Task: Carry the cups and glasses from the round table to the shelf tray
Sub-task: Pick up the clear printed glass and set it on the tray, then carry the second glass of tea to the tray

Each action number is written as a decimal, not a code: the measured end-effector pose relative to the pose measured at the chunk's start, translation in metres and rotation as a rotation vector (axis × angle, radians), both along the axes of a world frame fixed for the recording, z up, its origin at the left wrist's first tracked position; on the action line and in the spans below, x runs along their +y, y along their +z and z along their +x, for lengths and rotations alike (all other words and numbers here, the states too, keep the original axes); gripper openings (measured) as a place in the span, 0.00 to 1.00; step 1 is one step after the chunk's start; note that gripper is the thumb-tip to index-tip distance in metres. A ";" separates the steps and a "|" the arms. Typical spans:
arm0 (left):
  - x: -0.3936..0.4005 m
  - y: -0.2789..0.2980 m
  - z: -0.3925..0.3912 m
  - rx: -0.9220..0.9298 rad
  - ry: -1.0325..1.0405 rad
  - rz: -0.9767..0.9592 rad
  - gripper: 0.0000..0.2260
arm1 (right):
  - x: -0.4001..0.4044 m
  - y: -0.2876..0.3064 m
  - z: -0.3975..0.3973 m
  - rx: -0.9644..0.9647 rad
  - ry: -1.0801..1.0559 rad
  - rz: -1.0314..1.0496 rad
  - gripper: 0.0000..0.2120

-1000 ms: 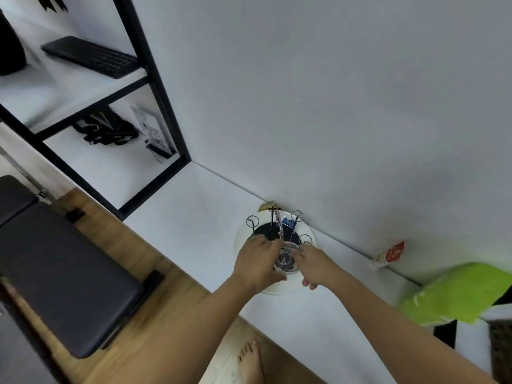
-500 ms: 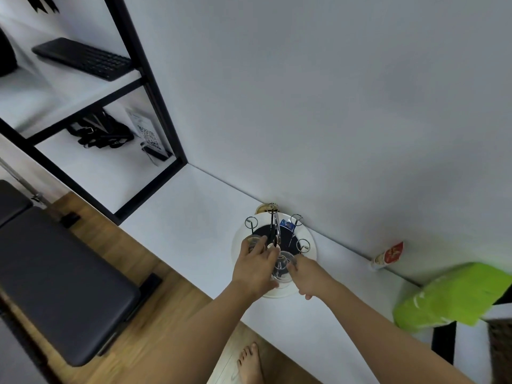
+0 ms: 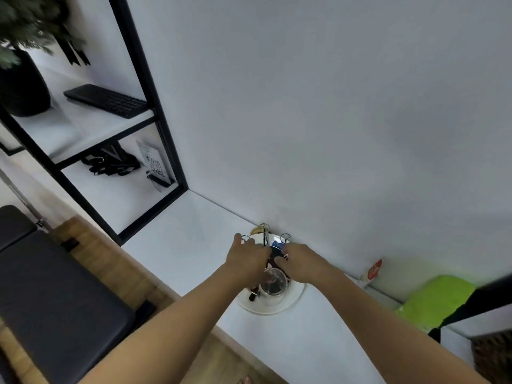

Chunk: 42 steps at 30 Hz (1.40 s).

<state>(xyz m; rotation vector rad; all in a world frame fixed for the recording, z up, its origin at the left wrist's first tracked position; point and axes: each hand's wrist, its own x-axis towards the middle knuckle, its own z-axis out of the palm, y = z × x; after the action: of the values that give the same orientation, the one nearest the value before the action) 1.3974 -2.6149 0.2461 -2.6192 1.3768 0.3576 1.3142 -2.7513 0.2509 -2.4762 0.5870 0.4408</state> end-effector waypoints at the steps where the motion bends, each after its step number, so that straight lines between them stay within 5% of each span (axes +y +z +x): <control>1: -0.001 0.016 0.002 -0.008 0.007 -0.014 0.20 | -0.001 0.013 0.001 -0.038 0.000 0.007 0.16; 10: 0.019 0.187 0.007 -0.458 -0.003 -0.276 0.27 | 0.000 0.168 -0.004 -0.478 0.096 -0.013 0.18; 15: 0.044 0.262 -0.025 -0.236 0.070 -0.923 0.35 | 0.015 0.247 -0.028 -0.936 0.018 0.340 0.22; 18: 0.055 0.281 -0.051 -0.279 0.070 -1.068 0.35 | 0.028 0.268 -0.041 -1.086 0.045 0.392 0.20; 30: 0.167 0.243 -0.097 -0.367 0.396 -0.960 0.27 | 0.131 0.227 -0.034 -1.014 0.310 0.569 0.13; 42: 0.416 0.225 -0.275 -0.559 0.951 -0.790 0.17 | 0.407 0.228 -0.110 -0.788 0.890 0.890 0.08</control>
<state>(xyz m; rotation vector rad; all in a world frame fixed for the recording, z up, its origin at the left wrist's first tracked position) 1.1223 -2.1985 0.4716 -3.3939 -0.0134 -0.9570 1.2042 -2.3439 0.4784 -1.6649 -0.8802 -0.0219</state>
